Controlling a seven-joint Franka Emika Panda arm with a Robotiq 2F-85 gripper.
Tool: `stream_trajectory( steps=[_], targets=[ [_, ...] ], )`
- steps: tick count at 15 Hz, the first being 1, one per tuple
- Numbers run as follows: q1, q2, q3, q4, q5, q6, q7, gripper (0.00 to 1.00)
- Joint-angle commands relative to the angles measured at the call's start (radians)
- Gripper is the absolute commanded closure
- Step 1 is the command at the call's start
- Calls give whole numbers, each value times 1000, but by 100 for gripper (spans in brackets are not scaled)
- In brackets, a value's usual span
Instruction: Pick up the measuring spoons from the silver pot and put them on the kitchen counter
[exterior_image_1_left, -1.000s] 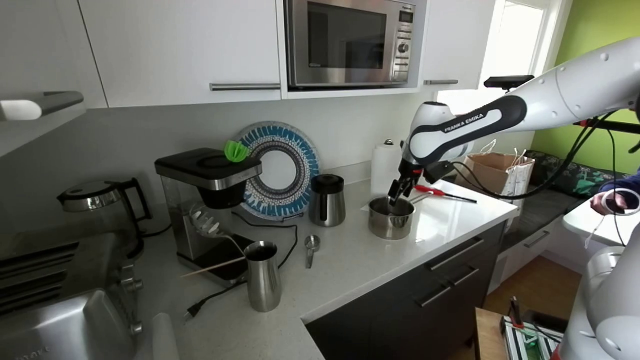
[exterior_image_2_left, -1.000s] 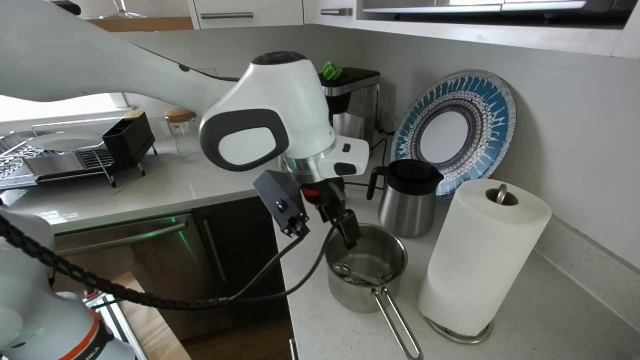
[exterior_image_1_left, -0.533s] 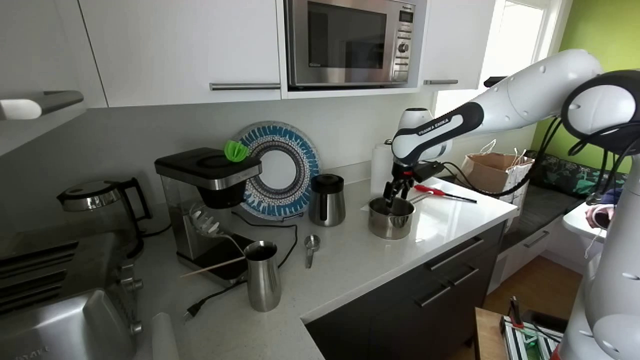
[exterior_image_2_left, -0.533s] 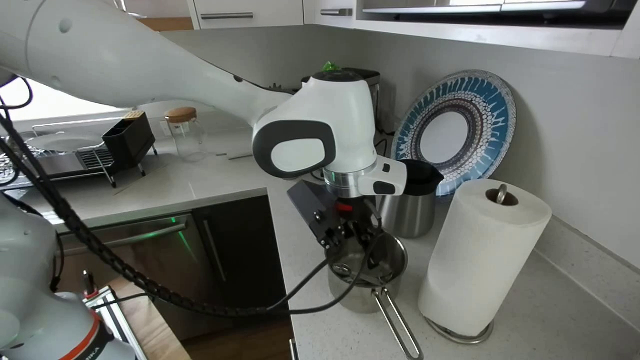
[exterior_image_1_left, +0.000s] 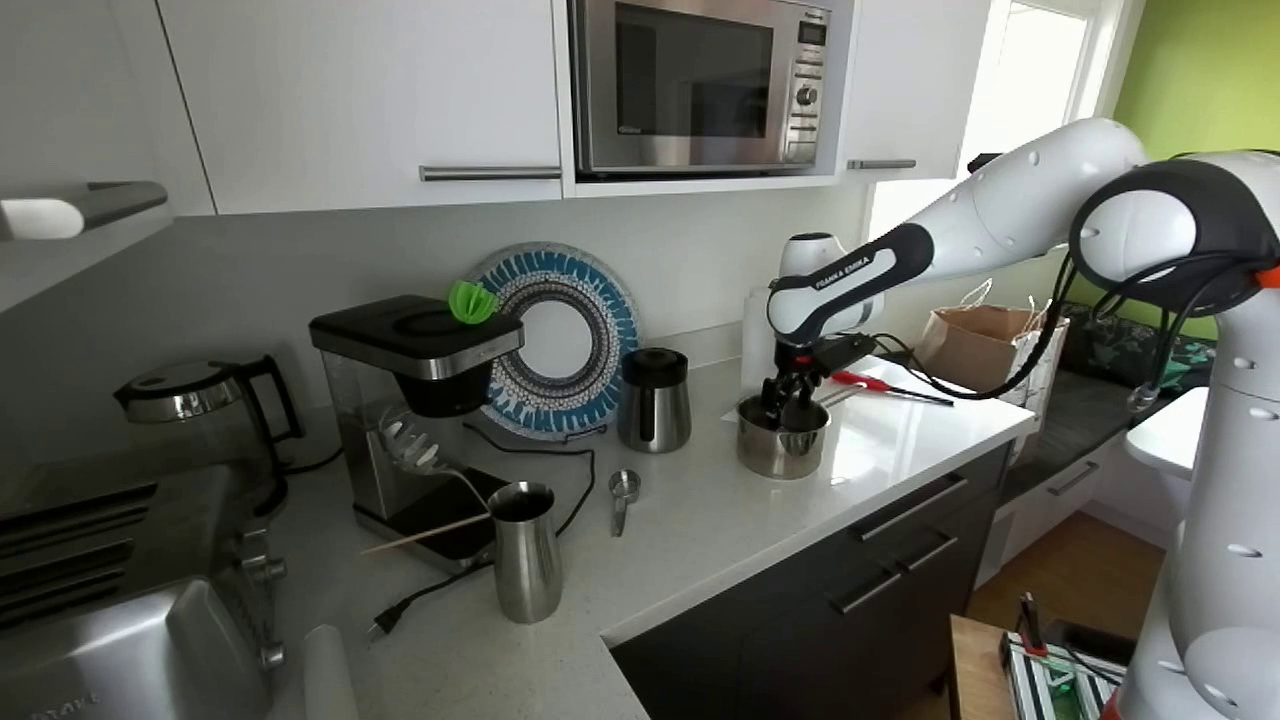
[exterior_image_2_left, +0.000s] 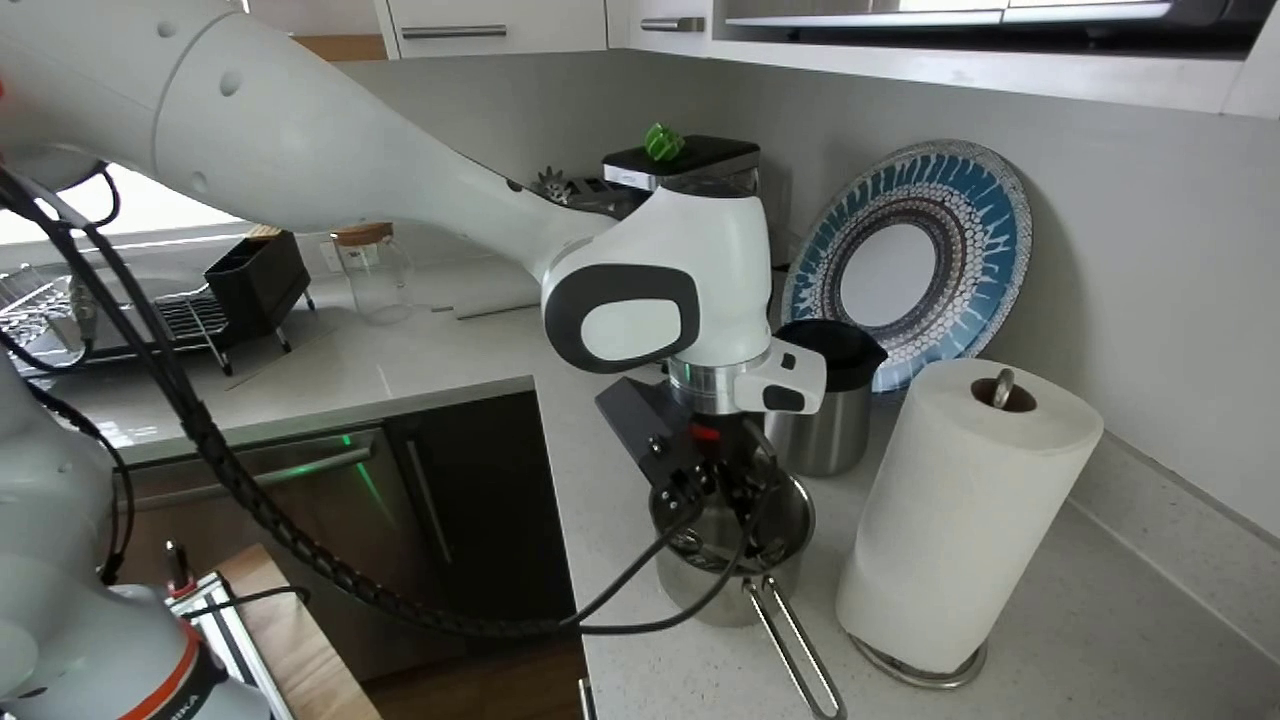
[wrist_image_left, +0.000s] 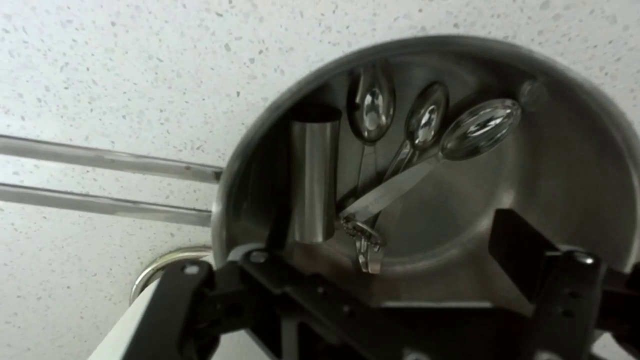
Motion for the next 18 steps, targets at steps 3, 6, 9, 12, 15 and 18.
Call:
stream_trajectory(
  steps=[3,6,9,12,15,18],
  targets=[
    [-17,97,34,18,1,-72,-17,0],
    [-17,142,53,27,2,-81,-27,0],
    [-22,158,58,49,-8,-110,-25,0],
    [-18,175,57,71,-22,-134,-7,34],
    [-14,197,60,82,-32,-148,7,58],
    [-13,204,58,103,-46,-183,19,79]
  ],
)
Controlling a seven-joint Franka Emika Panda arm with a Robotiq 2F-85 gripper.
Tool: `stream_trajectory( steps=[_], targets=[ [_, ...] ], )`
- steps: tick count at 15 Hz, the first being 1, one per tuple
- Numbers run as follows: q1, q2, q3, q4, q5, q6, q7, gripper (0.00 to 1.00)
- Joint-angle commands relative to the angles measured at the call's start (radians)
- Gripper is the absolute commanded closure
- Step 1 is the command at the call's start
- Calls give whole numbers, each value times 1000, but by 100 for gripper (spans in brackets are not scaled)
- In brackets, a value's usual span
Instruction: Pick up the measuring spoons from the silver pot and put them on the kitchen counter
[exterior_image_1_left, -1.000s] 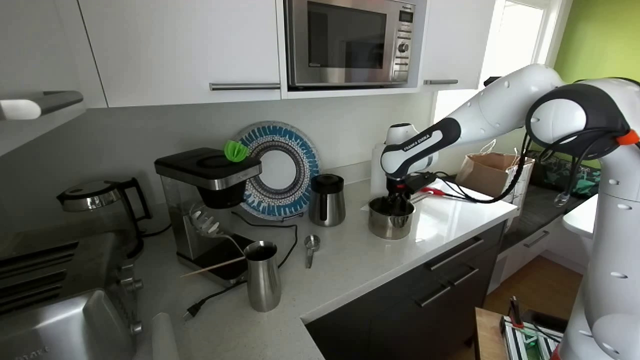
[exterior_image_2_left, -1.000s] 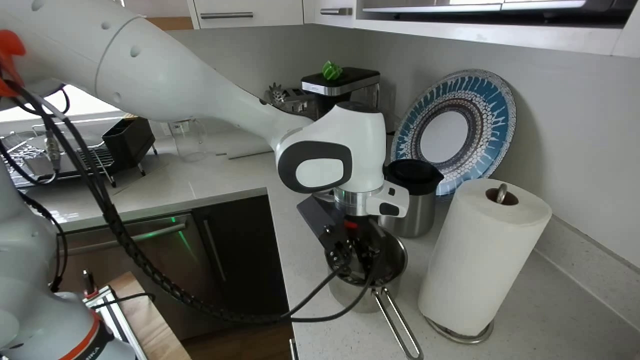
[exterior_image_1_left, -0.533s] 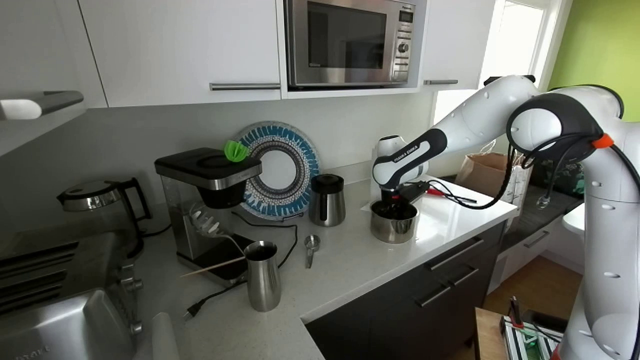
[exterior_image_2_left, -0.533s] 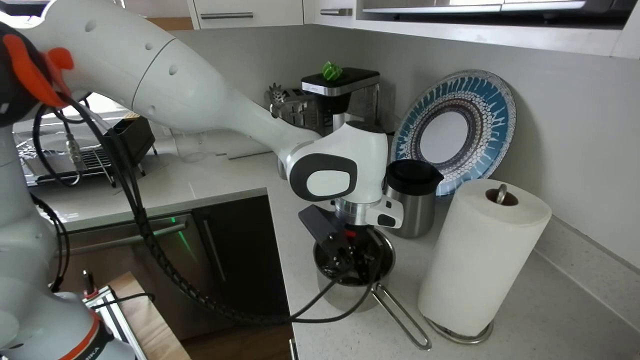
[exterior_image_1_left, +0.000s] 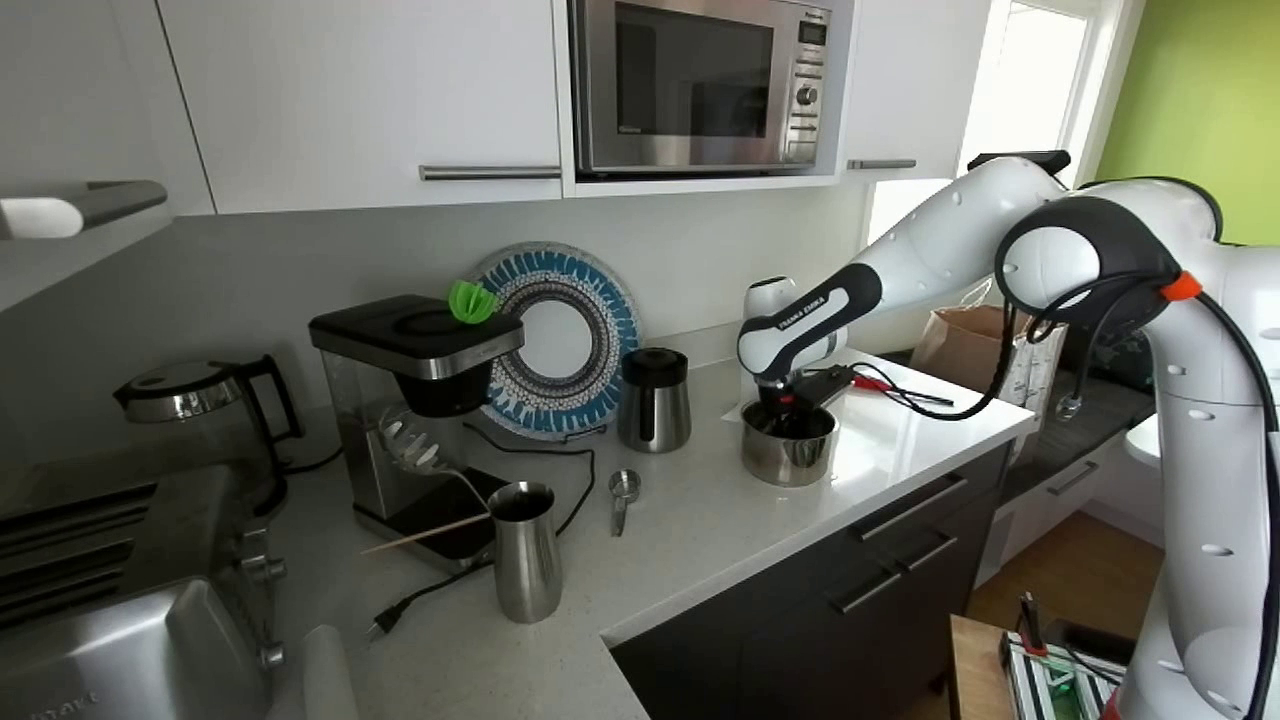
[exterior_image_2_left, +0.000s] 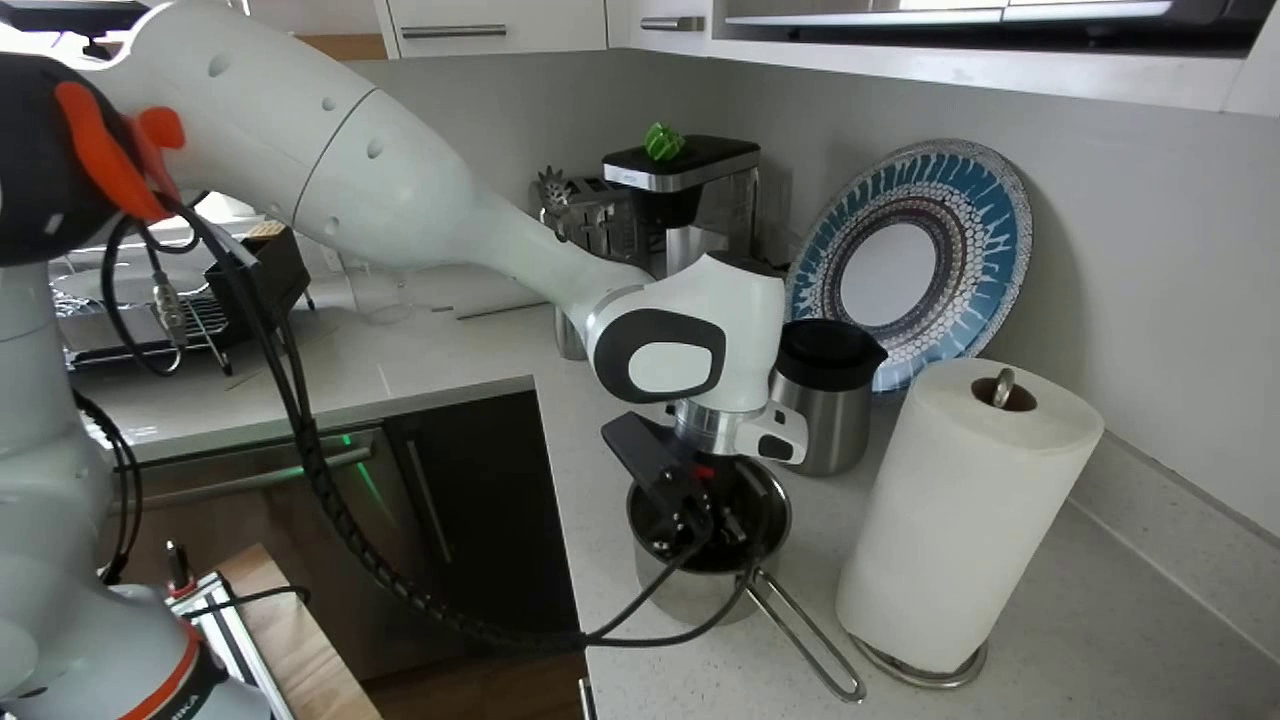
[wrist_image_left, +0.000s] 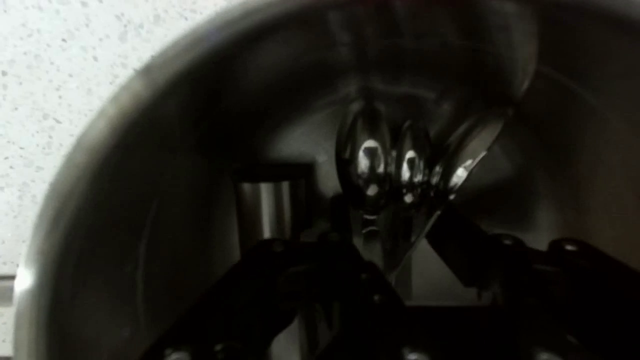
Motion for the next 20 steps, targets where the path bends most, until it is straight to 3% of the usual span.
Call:
stream_trajectory(
  steps=[1,3,12,20],
  targets=[
    [-11,32,10,36,-33,-53,26,88],
    [-16,18,10,48,-28,-77,23,99],
    [-84,-151,-3,57,86,-165,-95,96],
    [-80,-239,-17,65,202,-206,-163,96]
  ],
)
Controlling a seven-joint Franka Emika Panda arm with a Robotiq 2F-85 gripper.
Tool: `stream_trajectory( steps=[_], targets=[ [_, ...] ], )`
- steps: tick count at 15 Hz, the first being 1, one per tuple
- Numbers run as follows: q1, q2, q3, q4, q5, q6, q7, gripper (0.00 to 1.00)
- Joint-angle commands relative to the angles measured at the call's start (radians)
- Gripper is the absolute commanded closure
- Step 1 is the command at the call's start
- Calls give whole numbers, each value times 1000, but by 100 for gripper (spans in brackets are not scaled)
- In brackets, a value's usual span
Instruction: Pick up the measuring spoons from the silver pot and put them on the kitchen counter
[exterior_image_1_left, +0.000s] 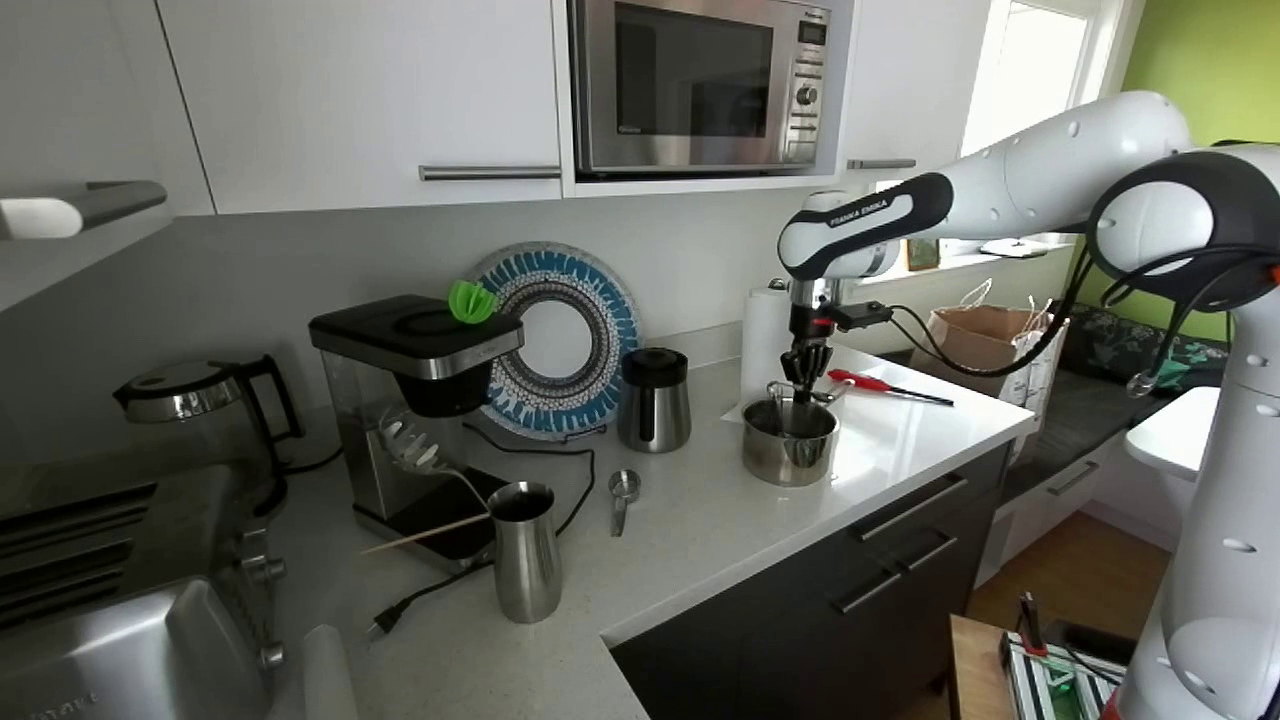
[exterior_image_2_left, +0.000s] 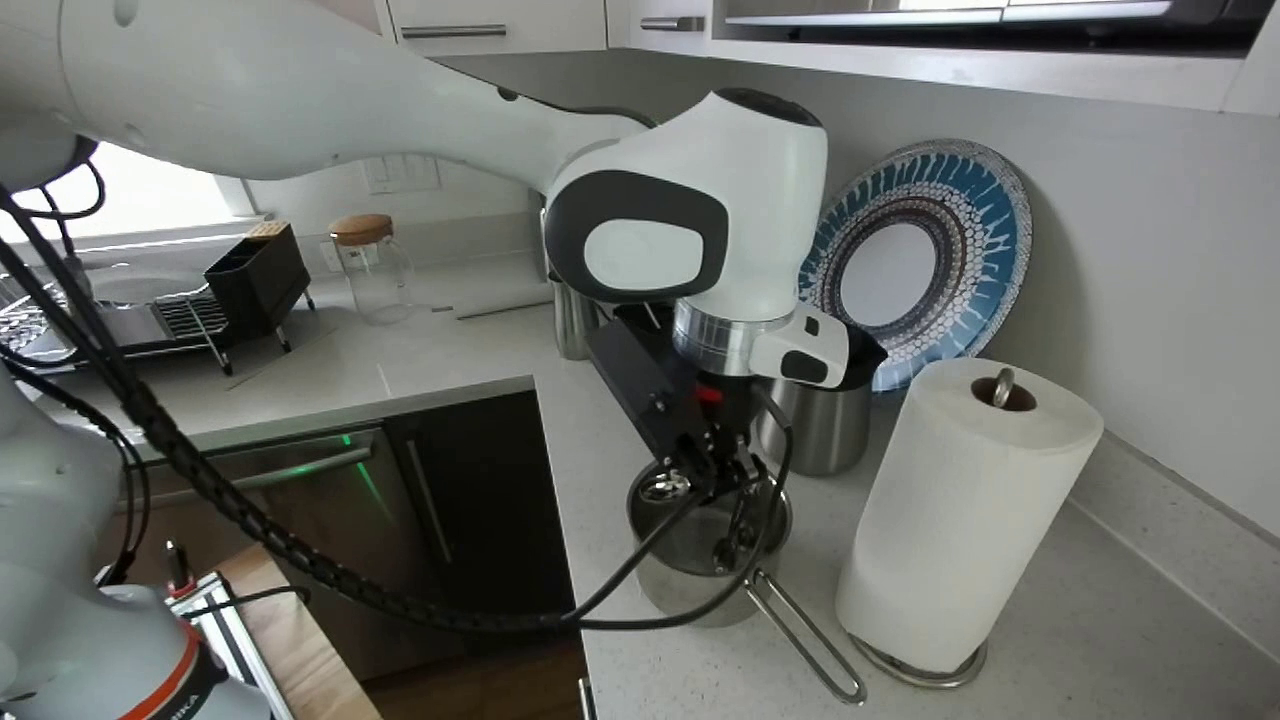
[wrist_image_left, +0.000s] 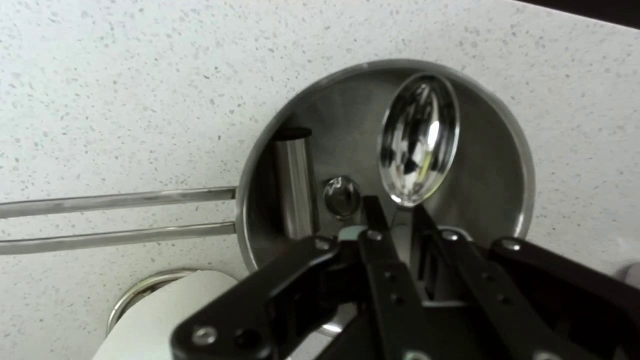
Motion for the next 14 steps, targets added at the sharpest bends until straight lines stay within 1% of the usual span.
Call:
stream_trajectory(
  steps=[1,3,6,8,9,12,13,14],
  targets=[
    [9,-44,2,-13,62,0,-37,96],
    [20,-73,6,-7,70,6,-51,96],
    [31,-164,3,-22,68,13,-89,96],
    [33,-220,-11,-33,61,24,-114,96],
    [42,-143,-10,16,47,-1,-76,86],
    [48,-203,-24,6,45,-1,-91,86],
    [57,-207,-13,-7,43,18,-80,96],
    [74,-219,3,-15,62,36,-74,96]
  ],
)
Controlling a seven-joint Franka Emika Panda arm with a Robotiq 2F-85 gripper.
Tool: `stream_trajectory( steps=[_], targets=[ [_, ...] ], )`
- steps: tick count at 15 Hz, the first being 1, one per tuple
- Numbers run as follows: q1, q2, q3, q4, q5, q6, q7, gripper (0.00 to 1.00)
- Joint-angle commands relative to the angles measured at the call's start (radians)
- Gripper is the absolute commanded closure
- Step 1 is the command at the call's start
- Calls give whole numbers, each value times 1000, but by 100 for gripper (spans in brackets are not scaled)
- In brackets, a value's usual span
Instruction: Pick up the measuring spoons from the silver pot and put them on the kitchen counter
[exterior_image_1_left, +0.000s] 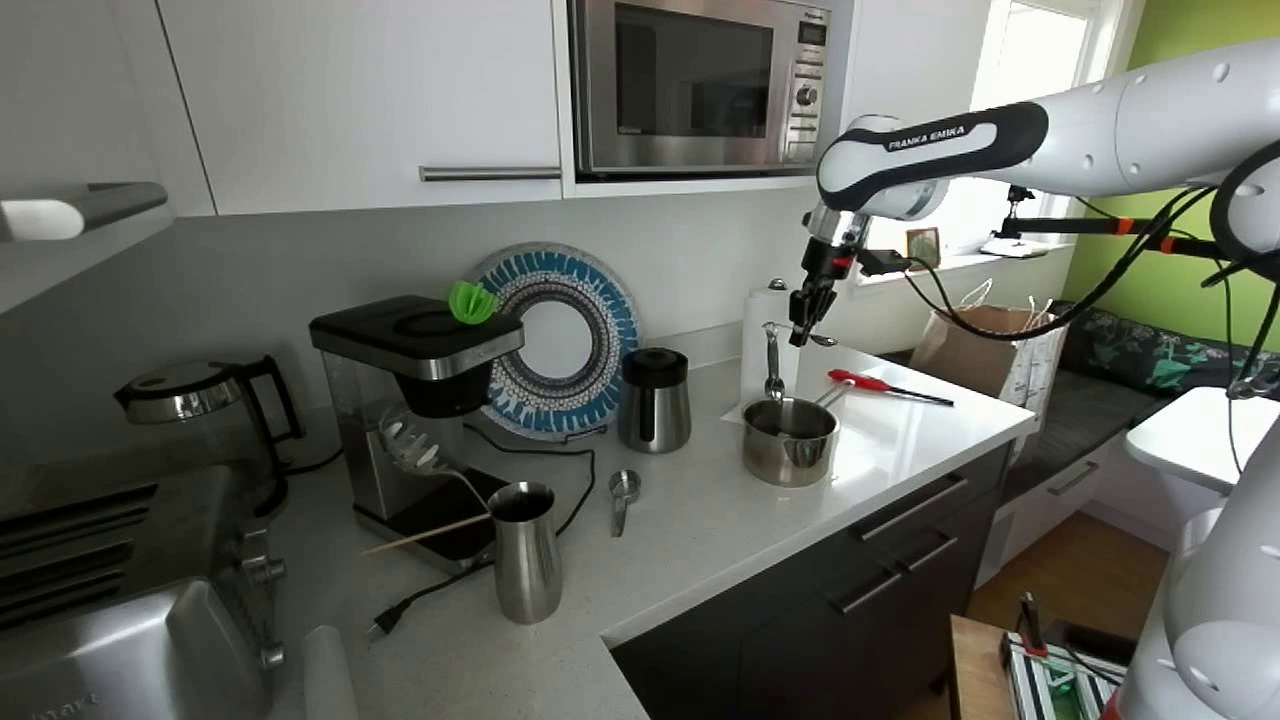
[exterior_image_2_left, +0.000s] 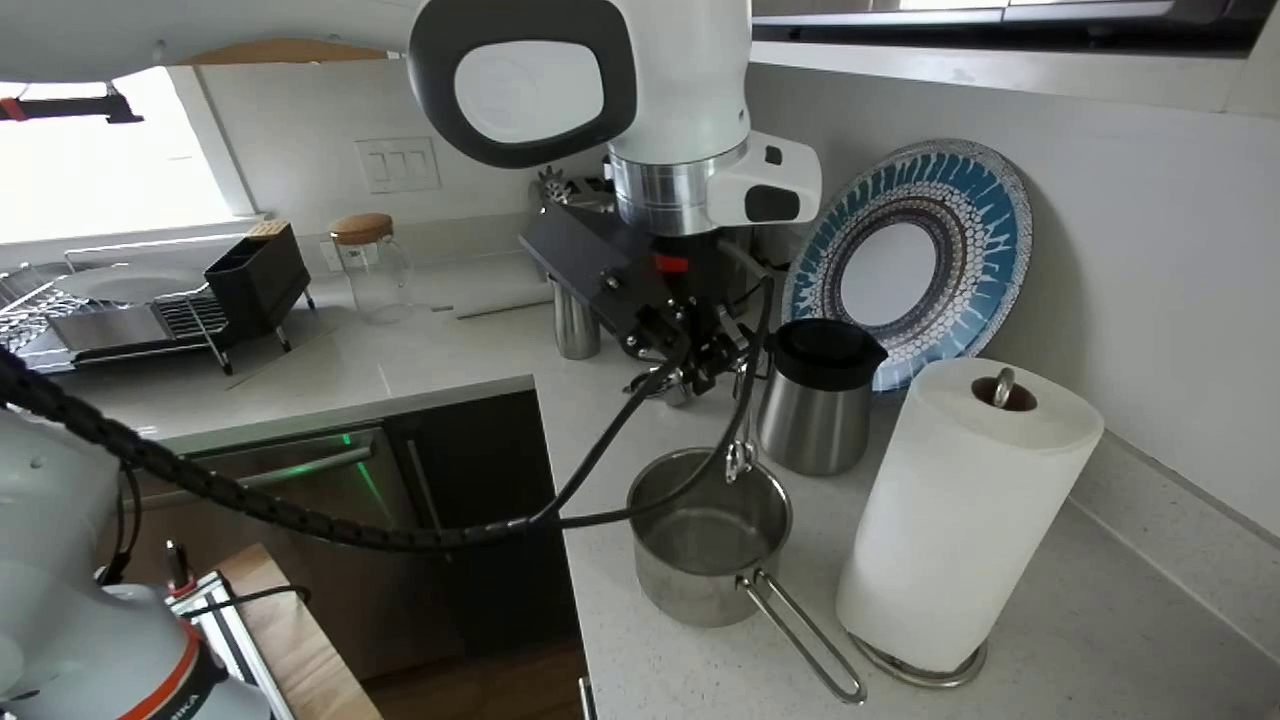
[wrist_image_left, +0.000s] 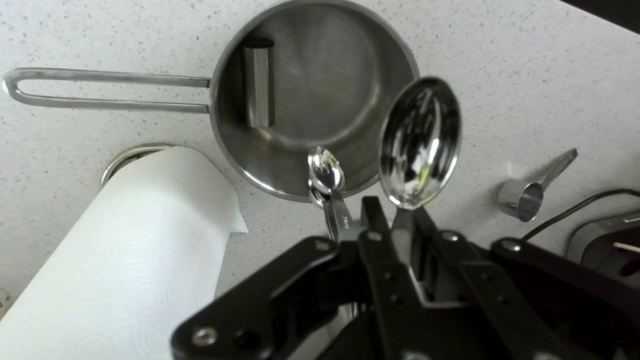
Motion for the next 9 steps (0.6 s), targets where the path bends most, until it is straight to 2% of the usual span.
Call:
stream_trajectory(
  steps=[1,4,7,9],
  targets=[
    [64,-26,19,-20,23,61,28,96],
    [120,-42,57,-26,22,104,20,96],
    [166,-30,97,-23,-18,65,39,96],
    [182,-2,115,-30,-39,78,77,96]
  ],
)
